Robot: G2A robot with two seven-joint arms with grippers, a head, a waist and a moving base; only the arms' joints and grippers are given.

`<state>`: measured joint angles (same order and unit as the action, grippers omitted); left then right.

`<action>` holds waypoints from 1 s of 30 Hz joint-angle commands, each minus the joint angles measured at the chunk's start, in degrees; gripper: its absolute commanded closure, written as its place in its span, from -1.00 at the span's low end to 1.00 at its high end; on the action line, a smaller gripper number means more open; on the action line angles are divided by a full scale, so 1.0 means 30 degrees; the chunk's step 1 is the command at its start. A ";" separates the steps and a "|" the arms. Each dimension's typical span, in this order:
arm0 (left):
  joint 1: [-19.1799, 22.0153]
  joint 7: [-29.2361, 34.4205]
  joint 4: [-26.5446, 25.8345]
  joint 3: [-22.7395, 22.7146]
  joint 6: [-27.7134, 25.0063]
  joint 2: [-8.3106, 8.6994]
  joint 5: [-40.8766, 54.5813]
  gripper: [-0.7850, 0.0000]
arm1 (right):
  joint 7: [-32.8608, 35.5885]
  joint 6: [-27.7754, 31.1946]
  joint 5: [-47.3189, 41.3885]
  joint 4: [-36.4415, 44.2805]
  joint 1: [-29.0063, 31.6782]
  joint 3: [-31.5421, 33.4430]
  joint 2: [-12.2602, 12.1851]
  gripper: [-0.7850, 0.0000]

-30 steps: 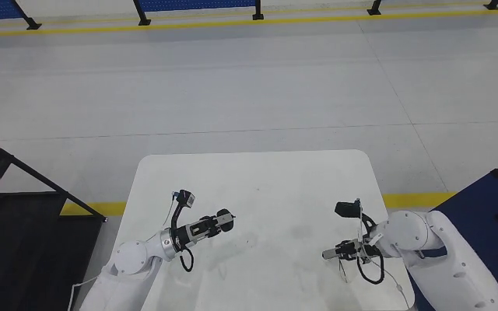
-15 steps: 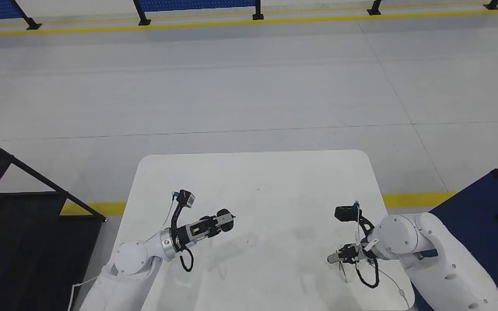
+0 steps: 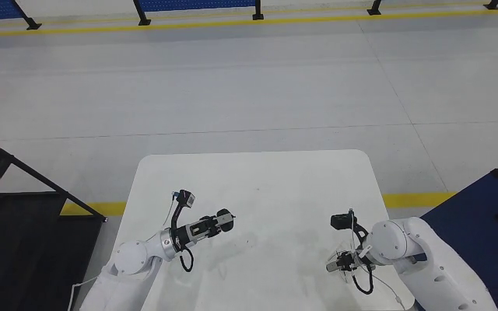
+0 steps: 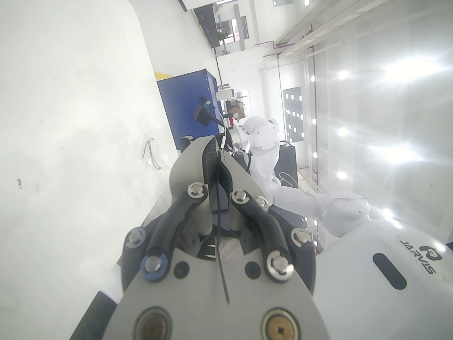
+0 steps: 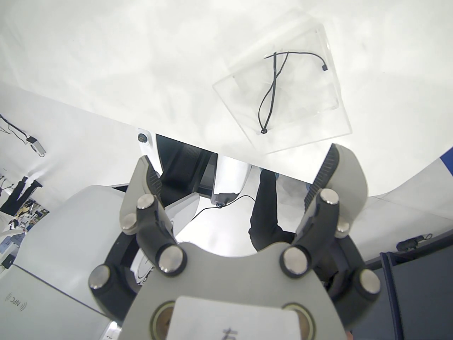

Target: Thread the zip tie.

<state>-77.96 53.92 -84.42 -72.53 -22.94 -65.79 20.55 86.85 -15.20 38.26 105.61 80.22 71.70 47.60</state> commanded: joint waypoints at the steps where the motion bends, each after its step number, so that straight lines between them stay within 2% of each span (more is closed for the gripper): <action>1: 0.0000 0.0000 0.0000 0.0000 0.0000 0.0000 0.0000 1.00 | -0.0212 0.0120 0.0010 -0.0119 0.0077 -0.0045 0.0000 -1.00; 7: 0.0000 0.0000 0.0000 0.0000 0.0000 0.0000 0.0000 1.00 | 0.0057 0.0190 0.0190 0.0020 0.0086 -0.0084 -0.0034 -1.00; 8: 0.0000 0.0000 0.0000 0.0000 0.0000 0.0000 0.0000 1.00 | 0.0040 0.0177 0.0195 0.0067 0.0099 -0.0064 -0.0038 -0.84; 10: 0.0000 0.0000 0.0000 0.0000 0.0000 0.0000 0.0000 1.00 | 0.0012 0.0213 0.0144 0.0117 0.0137 -0.0027 -0.0046 -0.18; 11: 0.0000 0.0000 0.0000 0.0000 0.0000 0.0000 0.0000 1.00 | 0.0016 0.0250 0.0147 0.0124 0.0146 -0.0017 -0.0052 0.00; 17: 0.0000 0.0000 0.0000 0.0000 0.0000 0.0000 0.0000 1.00 | -0.0263 0.0388 0.0069 -0.0278 0.0051 -0.0225 -0.0012 0.20; 30: 0.0000 0.0000 0.0000 0.0000 0.0000 0.0000 0.0000 1.00 | -0.0821 0.0654 0.0288 -0.1904 -0.0774 -0.1375 0.0218 0.47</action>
<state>-77.96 53.92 -84.42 -72.53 -22.94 -65.79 20.55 84.52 -13.17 39.07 100.25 78.04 67.71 48.22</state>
